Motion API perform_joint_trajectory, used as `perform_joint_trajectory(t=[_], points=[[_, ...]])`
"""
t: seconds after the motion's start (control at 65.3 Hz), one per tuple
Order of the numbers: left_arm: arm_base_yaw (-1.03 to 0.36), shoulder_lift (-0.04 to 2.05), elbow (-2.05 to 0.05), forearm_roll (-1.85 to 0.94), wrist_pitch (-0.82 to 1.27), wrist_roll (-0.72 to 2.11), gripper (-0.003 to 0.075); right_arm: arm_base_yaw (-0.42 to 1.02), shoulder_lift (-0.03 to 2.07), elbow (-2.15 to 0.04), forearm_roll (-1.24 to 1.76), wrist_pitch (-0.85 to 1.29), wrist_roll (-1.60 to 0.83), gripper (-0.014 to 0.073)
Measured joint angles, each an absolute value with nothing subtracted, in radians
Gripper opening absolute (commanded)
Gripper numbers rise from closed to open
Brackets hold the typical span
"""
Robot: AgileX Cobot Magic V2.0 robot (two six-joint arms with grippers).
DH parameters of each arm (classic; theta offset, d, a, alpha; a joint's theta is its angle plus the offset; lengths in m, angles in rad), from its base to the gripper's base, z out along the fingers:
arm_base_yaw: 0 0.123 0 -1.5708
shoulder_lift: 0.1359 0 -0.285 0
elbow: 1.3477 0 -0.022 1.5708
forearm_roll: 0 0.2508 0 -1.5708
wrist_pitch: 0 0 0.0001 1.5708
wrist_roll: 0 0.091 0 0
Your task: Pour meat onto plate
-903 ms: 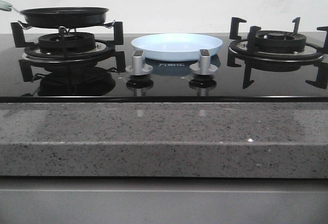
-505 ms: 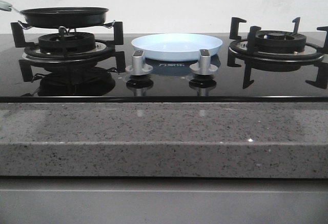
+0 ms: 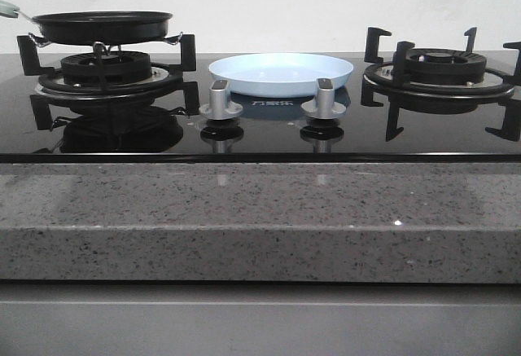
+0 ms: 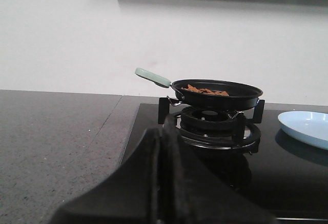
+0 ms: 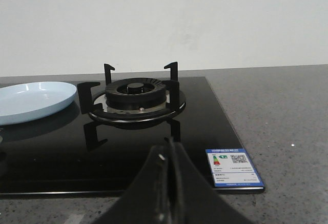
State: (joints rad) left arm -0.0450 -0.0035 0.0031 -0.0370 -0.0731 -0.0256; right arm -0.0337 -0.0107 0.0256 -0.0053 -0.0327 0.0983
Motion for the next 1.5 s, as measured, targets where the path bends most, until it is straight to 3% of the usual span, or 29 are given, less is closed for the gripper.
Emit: perform_joint_trajectory(t=[0.26, 0.566, 0.934, 1.179, 1.5], points=[[-0.045, -0.003, -0.019, -0.065, -0.08, -0.026, -0.002, -0.034, -0.011, 0.026, -0.005, 0.0, 0.098, -0.0069], [-0.045, 0.031, -0.371, -0.073, 0.159, -0.026, -0.002, -0.034, -0.008, -0.227, -0.005, 0.249, 0.098, -0.0069], [-0.045, 0.336, -0.693, -0.073, 0.419, -0.026, -0.002, -0.034, 0.296, -0.58, -0.005, 0.47, 0.098, -0.0069], [-0.045, 0.461, -0.722, -0.073, 0.459, -0.026, -0.002, -0.034, 0.515, -0.641, -0.005, 0.539, 0.098, -0.0069], [-0.045, 0.516, -0.703, -0.073, 0.463, -0.026, -0.002, -0.034, 0.641, -0.641, -0.005, 0.548, 0.078, -0.0067]])
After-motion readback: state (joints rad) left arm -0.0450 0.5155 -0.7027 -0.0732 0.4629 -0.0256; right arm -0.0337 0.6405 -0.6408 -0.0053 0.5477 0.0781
